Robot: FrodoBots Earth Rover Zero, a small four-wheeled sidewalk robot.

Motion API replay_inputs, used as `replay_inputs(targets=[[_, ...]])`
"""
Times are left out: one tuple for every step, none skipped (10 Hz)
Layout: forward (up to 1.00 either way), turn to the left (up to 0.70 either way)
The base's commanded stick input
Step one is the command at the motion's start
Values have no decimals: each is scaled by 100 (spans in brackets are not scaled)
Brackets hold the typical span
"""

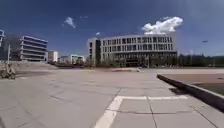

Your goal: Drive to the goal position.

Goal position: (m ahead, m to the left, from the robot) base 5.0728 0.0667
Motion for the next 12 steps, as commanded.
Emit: replay_inputs(targets=[[70, 1], [70, 1], [70, 1], [70, 1], [70, 1], [70, 1], [70, 1], [70, 1], [70, 1], [70, 1], [70, 1], [70, 1]])
